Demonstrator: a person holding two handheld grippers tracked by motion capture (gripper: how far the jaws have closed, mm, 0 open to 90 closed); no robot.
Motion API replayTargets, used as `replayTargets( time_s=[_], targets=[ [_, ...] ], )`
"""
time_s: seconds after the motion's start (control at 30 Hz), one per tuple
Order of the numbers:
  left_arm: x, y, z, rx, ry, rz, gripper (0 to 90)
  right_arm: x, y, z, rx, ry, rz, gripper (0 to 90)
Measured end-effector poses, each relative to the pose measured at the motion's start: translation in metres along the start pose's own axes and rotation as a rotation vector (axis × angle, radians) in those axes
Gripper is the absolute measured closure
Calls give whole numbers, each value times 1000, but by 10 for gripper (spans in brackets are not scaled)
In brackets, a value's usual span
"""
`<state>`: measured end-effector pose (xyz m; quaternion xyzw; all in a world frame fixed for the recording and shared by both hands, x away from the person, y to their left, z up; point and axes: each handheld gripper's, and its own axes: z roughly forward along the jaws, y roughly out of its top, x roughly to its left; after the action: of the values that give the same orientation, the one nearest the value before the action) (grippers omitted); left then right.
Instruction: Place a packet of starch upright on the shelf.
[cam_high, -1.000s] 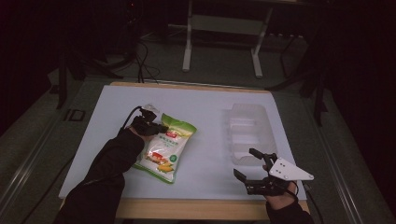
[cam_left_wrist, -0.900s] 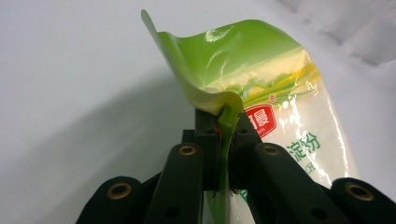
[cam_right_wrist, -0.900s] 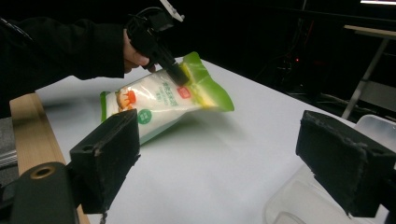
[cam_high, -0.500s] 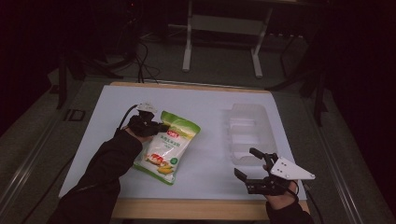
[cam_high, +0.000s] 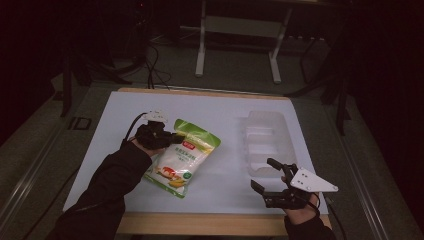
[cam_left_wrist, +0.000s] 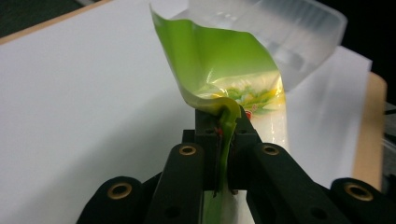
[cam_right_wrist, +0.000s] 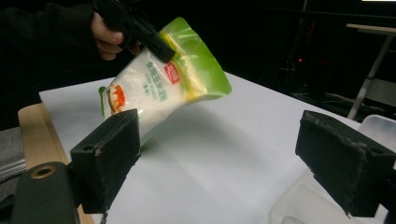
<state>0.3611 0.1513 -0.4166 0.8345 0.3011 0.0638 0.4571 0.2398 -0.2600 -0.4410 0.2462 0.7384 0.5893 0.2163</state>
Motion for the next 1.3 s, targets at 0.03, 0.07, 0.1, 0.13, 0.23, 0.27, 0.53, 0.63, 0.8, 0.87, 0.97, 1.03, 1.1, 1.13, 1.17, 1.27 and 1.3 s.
replayTargets(
  time_s=[0.03,0.07,0.1,0.13,0.23,0.27,0.53,0.63,0.8,0.87,0.97,1.03,1.1,1.13,1.17,1.27,1.3],
  targets=[
    [-5,2,-2,-9,-12,5,870,0,0,0,0,-1,1,137],
    [-9,4,-4,-19,-14,13,870,0,0,0,0,1,3,138],
    [-12,5,-5,-29,-15,17,870,0,0,0,-1,0,4,137],
    [-18,8,-8,-36,-21,37,870,0,0,0,-1,-1,6,138],
    [-30,14,-13,-62,-10,75,871,-1,0,0,-2,1,11,138],
    [-33,16,-14,-70,-8,84,871,-1,0,0,0,2,12,137],
    [-39,30,-21,-176,14,77,872,-1,3,-1,-7,-10,18,138],
    [-43,36,-22,-214,9,73,872,-2,5,-1,-8,-17,31,138],
    [-55,46,-24,-277,-2,87,872,-4,13,0,-30,-13,55,138],
    [-60,50,-24,-303,-8,88,872,-4,17,1,-37,-6,62,138],
    [-68,56,-25,-324,-14,103,872,-5,25,6,-41,-9,53,138],
    [-73,58,-24,-340,-10,114,873,-6,32,12,-49,-19,52,142],
    [-79,61,-22,-353,-16,121,873,-7,36,19,-59,-16,72,142],
    [-80,62,-21,-353,-33,120,873,-8,37,24,-55,-16,78,142],
    [-83,64,-19,-354,-32,126,873,-8,38,28,-54,-10,85,142],
    [-87,66,-15,-355,-43,127,873,-8,40,39,-63,10,109,143],
    [-88,66,-13,-353,-59,120,873,-7,41,43,-67,21,119,143]
  ],
)
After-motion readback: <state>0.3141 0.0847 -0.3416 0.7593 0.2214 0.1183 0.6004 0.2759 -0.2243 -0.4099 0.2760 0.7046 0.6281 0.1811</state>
